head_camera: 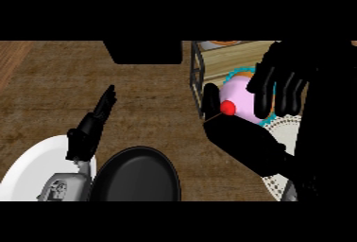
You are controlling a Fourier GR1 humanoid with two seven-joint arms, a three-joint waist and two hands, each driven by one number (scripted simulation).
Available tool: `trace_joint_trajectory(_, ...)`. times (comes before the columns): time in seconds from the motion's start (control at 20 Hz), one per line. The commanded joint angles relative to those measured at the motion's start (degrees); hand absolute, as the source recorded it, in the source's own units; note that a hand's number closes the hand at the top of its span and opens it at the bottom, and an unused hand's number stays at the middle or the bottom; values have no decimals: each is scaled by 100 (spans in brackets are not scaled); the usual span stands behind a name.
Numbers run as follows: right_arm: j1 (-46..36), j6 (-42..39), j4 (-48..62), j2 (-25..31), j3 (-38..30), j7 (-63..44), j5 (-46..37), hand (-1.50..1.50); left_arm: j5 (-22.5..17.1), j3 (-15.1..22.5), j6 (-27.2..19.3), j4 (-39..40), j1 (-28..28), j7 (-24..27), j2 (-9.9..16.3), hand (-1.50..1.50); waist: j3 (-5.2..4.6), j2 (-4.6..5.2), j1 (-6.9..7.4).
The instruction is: Pick the cupcake from the placemat and place it in the tiered shelf
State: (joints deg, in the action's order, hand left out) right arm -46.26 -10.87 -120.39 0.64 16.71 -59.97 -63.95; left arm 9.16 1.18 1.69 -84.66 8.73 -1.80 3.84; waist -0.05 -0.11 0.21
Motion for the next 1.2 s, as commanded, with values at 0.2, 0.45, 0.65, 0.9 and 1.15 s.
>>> trace_joint_trajectory(0.2,-547,-268,636,157,-759,360,61,150,-101,-278,108,714,359,395,115,0,2,12,-40)
trace_joint_trajectory(0.45,-1016,253,1884,552,-1207,1131,-51,150,-30,-115,12,77,369,-259,32,0,4,14,24)
trace_joint_trajectory(0.65,-703,745,2315,593,-1168,1466,-285,150,8,-52,25,231,209,-20,-31,0,4,17,11)
trace_joint_trajectory(0.9,-617,1222,2873,857,-1021,2333,-412,150,47,-75,5,190,63,145,14,0,4,22,27)
trace_joint_trajectory(1.15,-492,1908,3388,759,-1330,2510,-532,150,26,-83,71,111,6,154,56,0,5,13,10)
